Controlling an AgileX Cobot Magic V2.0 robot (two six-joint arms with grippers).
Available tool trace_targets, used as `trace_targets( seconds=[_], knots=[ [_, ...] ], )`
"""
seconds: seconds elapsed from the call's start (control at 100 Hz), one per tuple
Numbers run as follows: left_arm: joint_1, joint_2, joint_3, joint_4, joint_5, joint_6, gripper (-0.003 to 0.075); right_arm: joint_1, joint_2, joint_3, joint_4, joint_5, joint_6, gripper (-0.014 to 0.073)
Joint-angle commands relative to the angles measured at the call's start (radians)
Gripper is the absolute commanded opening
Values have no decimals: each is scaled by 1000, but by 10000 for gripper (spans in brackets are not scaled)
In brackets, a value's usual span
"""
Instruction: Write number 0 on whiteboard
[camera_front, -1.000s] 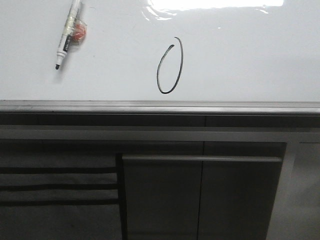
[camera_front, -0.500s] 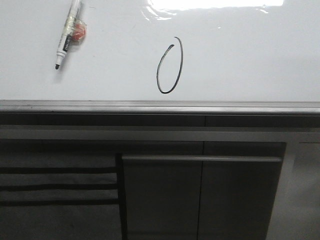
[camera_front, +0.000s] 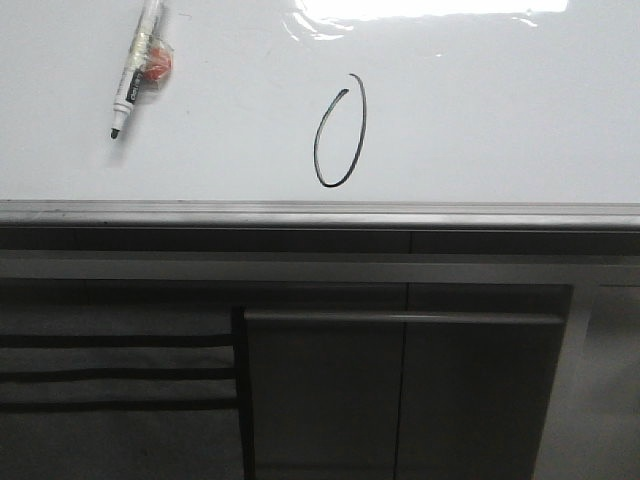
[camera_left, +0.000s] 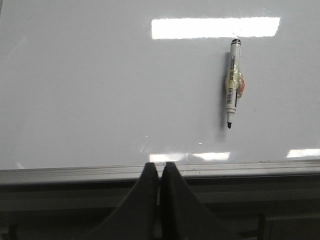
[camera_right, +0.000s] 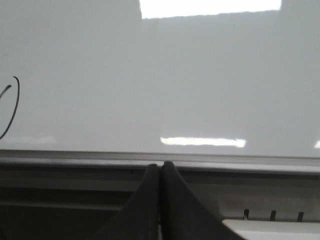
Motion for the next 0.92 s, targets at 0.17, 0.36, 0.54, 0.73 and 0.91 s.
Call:
trace_targets(
  seconds=[0.17,0.36,0.54,0.73,0.91],
  knots=[
    [-5,-8,25,-10,-79,0,-20,-7,-21,26,23,-153,-6,-73],
    [-5,-8,25,-10,-79,0,-20,-7,-21,26,-179,-150,201,-73],
    [-5,-8,25,-10,-79,0,-20,-7,-21,26,-428,-161,460,-73],
    [-5,-8,25,-10,-79,0,-20,-7,-21,26,-428,-163,460,-73],
    [-5,-8,25,-10,-79,0,-20,-7,-21,26,-428,-163,460,-73]
  ],
)
